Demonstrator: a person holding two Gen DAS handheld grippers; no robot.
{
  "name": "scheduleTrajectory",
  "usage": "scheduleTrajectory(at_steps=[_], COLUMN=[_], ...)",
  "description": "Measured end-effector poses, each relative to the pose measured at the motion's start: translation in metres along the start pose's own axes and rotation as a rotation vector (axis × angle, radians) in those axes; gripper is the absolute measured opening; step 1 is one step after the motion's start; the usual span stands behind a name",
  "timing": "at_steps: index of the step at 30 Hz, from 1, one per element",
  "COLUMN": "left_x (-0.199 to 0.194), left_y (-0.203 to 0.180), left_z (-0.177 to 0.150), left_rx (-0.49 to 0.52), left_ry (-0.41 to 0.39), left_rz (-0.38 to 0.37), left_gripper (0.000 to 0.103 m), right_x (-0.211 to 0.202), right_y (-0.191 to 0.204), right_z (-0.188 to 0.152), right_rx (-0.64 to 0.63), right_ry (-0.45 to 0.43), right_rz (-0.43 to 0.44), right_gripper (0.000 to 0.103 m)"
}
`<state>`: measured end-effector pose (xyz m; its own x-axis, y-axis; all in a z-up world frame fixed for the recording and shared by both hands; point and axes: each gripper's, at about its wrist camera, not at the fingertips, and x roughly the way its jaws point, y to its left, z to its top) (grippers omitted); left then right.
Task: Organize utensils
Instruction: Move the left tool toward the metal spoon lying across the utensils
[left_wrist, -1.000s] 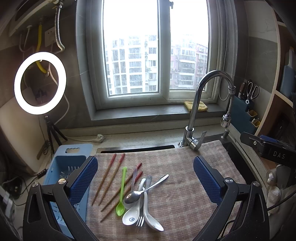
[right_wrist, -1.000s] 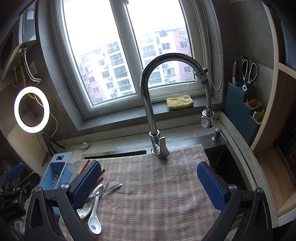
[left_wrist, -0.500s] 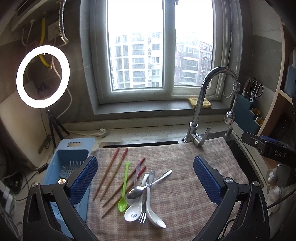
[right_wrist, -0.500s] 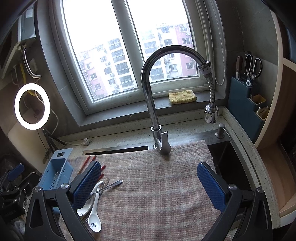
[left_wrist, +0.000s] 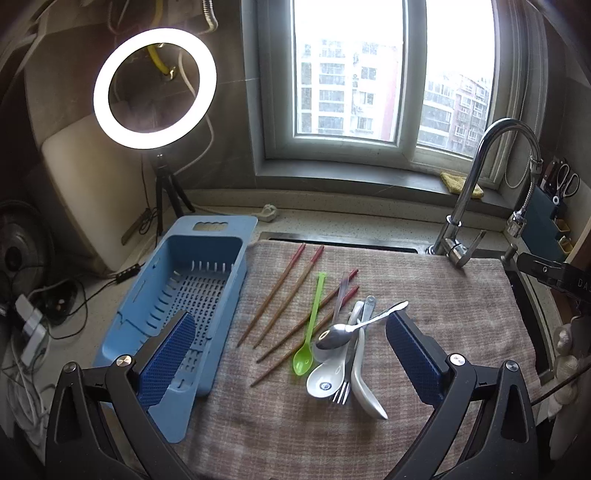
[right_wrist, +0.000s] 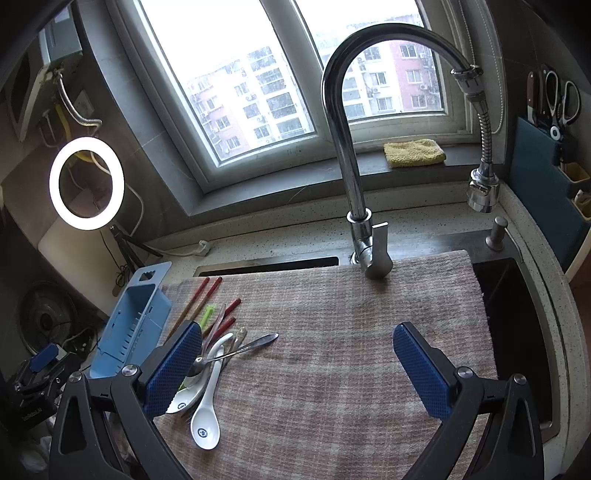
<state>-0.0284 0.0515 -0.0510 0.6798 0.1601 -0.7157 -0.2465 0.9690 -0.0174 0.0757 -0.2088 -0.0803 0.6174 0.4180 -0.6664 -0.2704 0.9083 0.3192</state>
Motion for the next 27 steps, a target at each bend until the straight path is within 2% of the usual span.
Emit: scheduleTrajectory(at_steps=[5,9,16,21,23,27], left_x=[0.001,0.003,0.017,0.031,0.038,0.052], left_y=[-0.003,-0.009,-0.031,-0.046,-0.052,-0.062], left_z=[-0.024,-0.046,-0.074,-0.081,-0.084,-0.086], left_rx=[-0.008,-0.034,-0.046,-0.046,-0.037,-0.021], left_ry=[0.048,0.092,0.175,0.223,0.245,0.288], left_rz=[0.033,0.026,0.007,-0.026,-0.033,-0.061], left_gripper=[0.102,0.102,0.102,0.101,0.094,0.086], right_x=[0.030,0.056,0.091,0.113,0.124,0.141], right_y=[0.003,0.009,0.014,0.018,0.019,0.021], right_z=[-0.003,-0.009,-0.021,-0.030,-0.035,-0.042], right_rx=[-0.037,-0.058,-0.084,-0.103,-0.091,-0.080], right_ry=[0.076,0.148,0.263,0.345,0.388,0.444], right_rz=[0.059,0.121,0.222,0.280,0.313,0.342], right_gripper=[0.102,0.102,0.088,0.071,0.061,0.053])
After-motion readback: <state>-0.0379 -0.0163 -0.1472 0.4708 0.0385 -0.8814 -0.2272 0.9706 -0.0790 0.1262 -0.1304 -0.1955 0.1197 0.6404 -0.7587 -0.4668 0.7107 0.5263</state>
